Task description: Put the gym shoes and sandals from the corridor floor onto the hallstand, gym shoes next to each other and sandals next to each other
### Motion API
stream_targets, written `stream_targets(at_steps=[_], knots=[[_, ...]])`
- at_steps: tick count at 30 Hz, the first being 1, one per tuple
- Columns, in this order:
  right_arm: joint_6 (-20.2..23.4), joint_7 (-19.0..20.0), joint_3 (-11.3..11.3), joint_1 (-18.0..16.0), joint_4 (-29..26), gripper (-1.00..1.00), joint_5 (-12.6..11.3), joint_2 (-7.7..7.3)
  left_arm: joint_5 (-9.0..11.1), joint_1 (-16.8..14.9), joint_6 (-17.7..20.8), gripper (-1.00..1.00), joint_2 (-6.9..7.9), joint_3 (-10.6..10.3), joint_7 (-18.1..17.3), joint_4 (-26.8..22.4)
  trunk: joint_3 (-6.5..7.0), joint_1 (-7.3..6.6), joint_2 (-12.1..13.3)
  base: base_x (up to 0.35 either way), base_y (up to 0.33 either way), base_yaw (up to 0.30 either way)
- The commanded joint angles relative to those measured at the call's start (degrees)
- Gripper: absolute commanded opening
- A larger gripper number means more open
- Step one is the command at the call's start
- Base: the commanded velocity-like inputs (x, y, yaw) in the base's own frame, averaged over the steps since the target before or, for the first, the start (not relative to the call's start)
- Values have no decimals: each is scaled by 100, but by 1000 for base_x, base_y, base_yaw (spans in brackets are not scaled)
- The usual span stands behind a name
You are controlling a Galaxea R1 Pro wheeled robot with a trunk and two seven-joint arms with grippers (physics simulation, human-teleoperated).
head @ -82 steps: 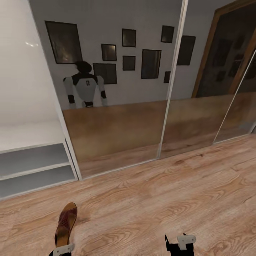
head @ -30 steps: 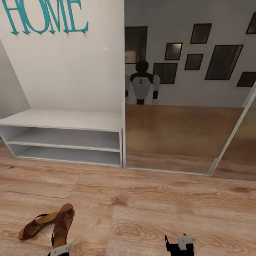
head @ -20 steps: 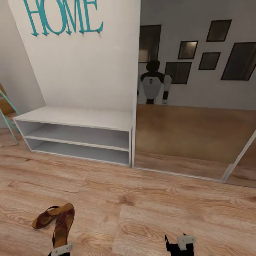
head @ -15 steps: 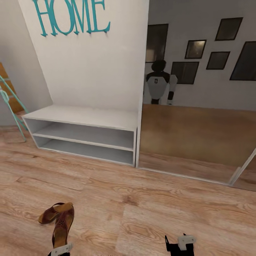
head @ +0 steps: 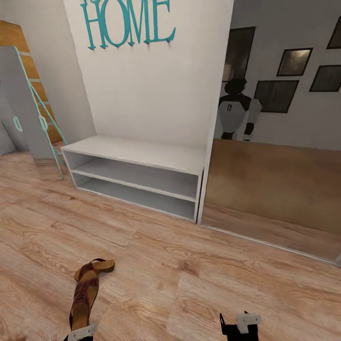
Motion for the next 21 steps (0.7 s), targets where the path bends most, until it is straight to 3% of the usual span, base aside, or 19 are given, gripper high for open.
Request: stream_targets(at_steps=[1, 21], knots=[[-11, -43, -10, -1, 3, 100, 61, 0, -27, -6, -19, -100, -1, 5, 20, 6, -7, -1, -2, 0, 0, 277], [-13, -43, -10, -1, 3, 100, 61, 0, -25, -5, -19, -100, -1, 11, 20, 6, -52, -1, -2, 0, 0, 277]])
